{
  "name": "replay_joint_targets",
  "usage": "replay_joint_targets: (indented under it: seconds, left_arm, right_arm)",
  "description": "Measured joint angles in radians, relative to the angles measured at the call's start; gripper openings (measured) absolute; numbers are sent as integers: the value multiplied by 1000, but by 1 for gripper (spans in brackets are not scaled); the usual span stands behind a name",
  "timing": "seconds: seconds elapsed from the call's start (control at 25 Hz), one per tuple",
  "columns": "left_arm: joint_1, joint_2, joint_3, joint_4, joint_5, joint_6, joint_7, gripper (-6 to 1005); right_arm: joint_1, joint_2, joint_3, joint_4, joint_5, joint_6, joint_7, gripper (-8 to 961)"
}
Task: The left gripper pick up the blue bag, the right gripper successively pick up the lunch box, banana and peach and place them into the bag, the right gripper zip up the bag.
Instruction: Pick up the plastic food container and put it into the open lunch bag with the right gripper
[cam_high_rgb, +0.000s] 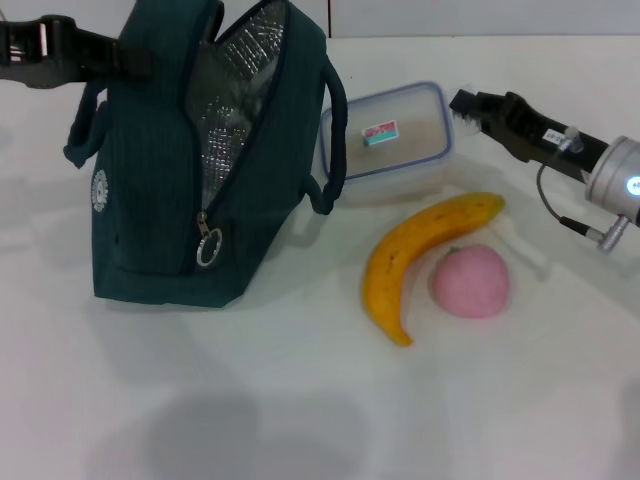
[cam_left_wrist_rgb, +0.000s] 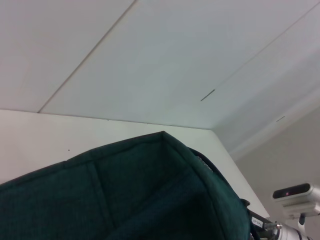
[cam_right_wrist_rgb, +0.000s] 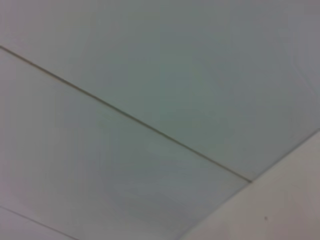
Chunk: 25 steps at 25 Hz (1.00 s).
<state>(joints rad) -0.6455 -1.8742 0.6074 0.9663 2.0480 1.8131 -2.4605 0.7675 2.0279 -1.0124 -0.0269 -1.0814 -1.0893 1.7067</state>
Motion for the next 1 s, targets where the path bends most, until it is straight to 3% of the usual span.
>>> replay_joint_targets:
  seconds: [0.52,1.0]
  left_arm:
    - [0,-1,0,-1,0,-2,-7,37]
    - [-7,-13,3,-21,0,3,-25,37]
  right_arm:
    - [-115,0,2,-54,156,-170,-39,96]
    - [-211,-5,2,-67,332,-461,7,96]
